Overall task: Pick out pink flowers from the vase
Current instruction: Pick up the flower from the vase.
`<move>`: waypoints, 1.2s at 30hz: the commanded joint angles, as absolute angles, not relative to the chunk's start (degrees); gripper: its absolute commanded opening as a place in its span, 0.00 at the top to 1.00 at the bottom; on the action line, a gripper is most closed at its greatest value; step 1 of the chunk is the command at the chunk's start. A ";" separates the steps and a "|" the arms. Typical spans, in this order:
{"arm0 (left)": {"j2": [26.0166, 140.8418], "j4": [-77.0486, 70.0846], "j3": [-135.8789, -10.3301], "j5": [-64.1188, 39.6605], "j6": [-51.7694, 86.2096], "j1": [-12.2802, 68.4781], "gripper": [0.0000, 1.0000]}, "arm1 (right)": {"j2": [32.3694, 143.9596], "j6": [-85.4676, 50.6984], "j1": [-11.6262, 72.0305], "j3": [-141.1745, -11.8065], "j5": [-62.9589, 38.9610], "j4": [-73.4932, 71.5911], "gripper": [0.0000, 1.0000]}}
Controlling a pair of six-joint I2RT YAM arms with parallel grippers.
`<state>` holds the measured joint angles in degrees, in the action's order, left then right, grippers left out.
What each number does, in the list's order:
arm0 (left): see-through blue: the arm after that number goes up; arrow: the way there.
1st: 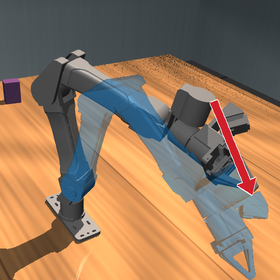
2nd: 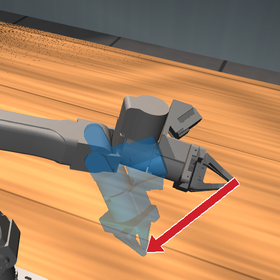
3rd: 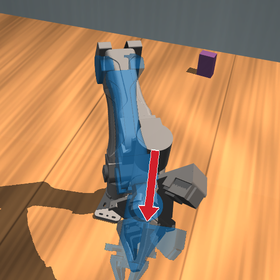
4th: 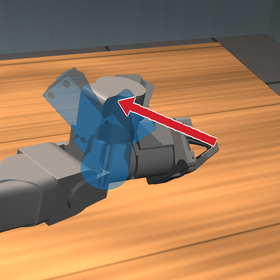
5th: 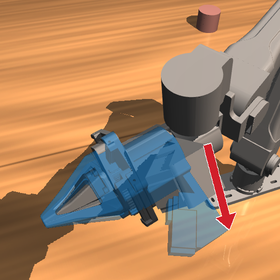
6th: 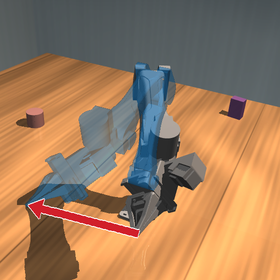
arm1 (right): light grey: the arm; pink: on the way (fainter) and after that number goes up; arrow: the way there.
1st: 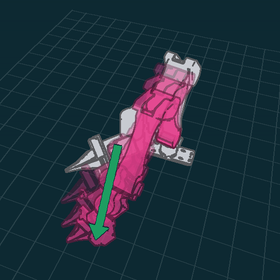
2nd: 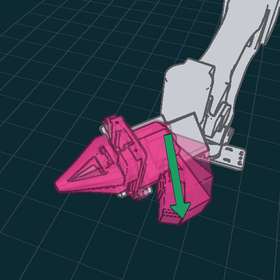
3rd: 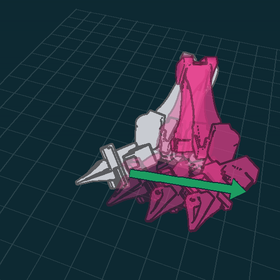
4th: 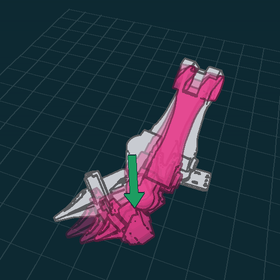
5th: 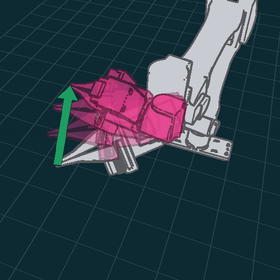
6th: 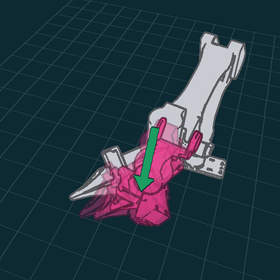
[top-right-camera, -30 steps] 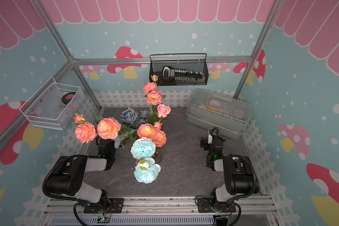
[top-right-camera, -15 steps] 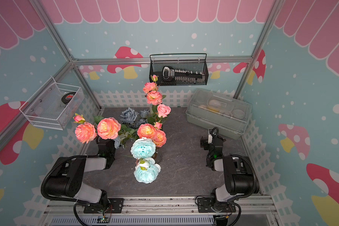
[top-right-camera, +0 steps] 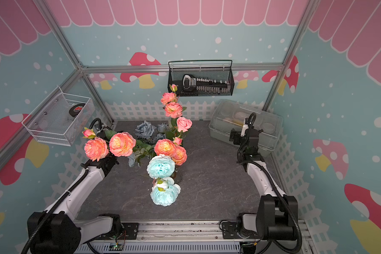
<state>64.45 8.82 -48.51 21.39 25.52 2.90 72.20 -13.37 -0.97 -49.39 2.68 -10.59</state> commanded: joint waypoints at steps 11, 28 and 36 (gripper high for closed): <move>35.49 28.51 -33.14 31.60 38.27 21.82 0.18 | 56.77 -23.17 12.07 -35.10 -2.92 -4.26 0.01; 35.03 -4.08 -12.09 58.14 27.73 77.78 0.39 | 67.32 -21.80 19.15 -37.09 -0.16 -7.58 0.01; 36.01 -28.44 -10.64 58.74 0.58 80.86 0.44 | 68.47 -21.00 19.25 -35.89 0.62 -8.91 0.02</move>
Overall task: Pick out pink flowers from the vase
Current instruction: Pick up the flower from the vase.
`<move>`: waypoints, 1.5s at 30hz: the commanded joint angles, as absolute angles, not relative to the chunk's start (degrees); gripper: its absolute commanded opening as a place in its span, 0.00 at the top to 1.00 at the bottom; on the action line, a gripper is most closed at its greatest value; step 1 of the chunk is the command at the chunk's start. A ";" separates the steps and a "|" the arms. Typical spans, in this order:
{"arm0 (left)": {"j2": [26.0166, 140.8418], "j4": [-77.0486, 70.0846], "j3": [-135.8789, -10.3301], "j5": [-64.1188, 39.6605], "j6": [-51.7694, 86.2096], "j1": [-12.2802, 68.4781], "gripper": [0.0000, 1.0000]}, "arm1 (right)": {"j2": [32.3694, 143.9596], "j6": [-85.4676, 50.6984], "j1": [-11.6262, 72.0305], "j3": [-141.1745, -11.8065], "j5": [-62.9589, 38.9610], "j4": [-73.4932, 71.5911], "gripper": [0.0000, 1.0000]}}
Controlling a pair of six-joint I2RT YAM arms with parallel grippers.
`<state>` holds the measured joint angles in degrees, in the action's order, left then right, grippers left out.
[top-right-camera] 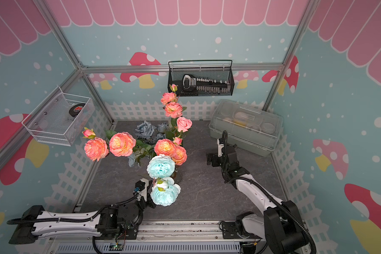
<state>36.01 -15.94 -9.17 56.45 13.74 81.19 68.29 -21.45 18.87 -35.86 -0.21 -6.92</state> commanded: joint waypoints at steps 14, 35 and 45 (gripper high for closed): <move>28.17 -24.53 -16.02 25.74 -4.51 64.86 0.58 | 68.67 -21.29 19.29 -34.75 1.99 -10.54 0.03; 41.06 -30.83 -18.01 12.89 -2.40 49.41 0.62 | 70.33 -21.71 19.34 -35.35 0.90 -11.68 0.04; 45.76 -35.52 -18.97 10.37 -1.04 44.77 0.62 | 71.48 -22.05 19.34 -35.75 0.17 -12.17 0.05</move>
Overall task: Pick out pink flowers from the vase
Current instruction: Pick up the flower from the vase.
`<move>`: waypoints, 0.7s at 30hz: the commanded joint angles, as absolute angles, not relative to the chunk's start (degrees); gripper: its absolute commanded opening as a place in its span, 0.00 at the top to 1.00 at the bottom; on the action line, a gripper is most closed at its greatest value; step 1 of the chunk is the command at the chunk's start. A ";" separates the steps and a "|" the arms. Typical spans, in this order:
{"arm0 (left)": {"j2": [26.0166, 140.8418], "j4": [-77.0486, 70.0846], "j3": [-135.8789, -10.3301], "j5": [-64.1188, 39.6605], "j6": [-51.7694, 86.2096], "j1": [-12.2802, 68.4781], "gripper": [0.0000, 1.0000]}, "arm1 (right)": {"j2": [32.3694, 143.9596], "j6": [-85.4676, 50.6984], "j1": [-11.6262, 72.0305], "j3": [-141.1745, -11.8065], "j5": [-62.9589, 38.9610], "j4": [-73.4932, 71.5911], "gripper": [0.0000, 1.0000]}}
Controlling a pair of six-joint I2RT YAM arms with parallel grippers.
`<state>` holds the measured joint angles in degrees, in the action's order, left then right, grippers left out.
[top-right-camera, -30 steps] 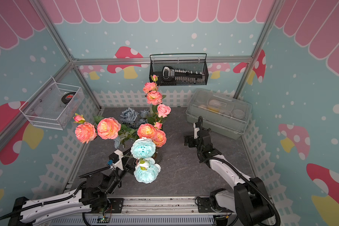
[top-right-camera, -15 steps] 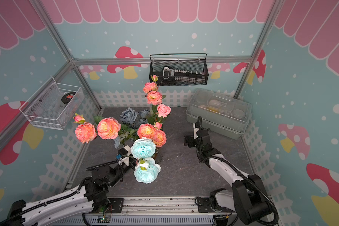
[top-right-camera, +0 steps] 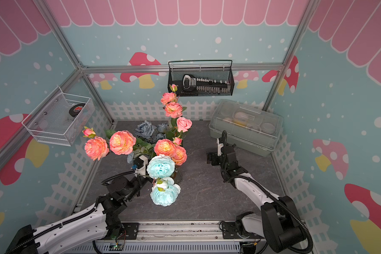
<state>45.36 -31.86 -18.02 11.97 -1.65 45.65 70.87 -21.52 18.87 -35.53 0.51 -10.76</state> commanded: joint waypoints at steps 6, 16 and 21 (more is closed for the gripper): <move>48.47 -37.41 -20.51 9.24 -0.89 43.34 0.65 | 72.51 -22.32 19.51 -35.99 -0.26 -12.71 0.05; 53.73 -39.39 -23.90 8.39 0.11 43.24 0.69 | 72.40 -22.27 19.75 -36.03 -0.35 -12.84 0.05; 52.66 -35.63 -25.87 9.31 -0.09 43.24 0.77 | 71.84 -22.06 19.81 -35.95 0.00 -12.48 0.05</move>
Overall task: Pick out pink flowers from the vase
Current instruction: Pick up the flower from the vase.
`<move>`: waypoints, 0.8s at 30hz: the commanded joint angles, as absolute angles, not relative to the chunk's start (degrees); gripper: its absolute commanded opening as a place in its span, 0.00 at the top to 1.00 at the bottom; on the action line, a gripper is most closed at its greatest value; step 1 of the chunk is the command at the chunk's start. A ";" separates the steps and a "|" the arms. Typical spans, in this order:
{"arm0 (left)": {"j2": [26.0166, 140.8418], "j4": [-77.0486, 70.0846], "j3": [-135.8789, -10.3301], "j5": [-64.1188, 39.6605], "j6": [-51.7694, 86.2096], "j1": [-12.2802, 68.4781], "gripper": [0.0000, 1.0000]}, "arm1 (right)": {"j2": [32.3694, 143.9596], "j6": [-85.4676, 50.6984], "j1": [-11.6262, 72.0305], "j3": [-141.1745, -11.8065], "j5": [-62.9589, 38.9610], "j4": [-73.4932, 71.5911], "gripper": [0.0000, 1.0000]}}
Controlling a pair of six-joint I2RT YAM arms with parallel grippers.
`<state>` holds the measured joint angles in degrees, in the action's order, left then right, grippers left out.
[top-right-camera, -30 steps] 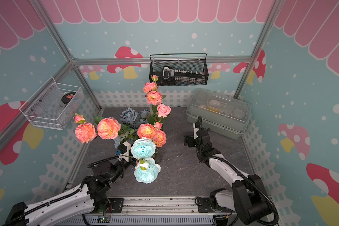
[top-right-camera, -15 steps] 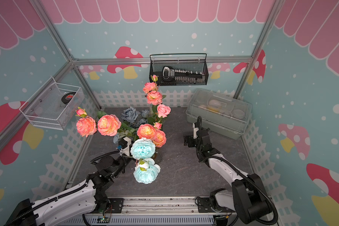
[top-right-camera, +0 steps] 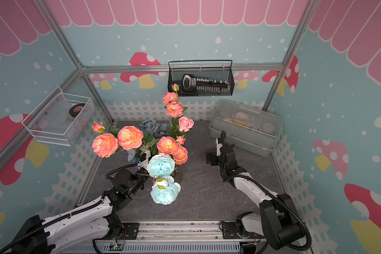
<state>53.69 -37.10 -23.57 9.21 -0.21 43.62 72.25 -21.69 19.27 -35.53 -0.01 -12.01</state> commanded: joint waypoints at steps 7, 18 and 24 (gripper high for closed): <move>47.80 -28.80 -27.47 12.99 -0.68 43.26 0.82 | 72.33 -22.32 19.87 -36.28 -0.39 -12.60 0.05; 44.88 -21.33 -31.31 12.95 1.13 43.24 0.94 | 72.33 -22.36 20.04 -37.00 -0.85 -12.04 0.05; 43.90 -17.63 -35.44 13.15 0.58 43.26 0.96 | 72.44 -22.49 20.21 -37.13 -1.23 -12.29 0.05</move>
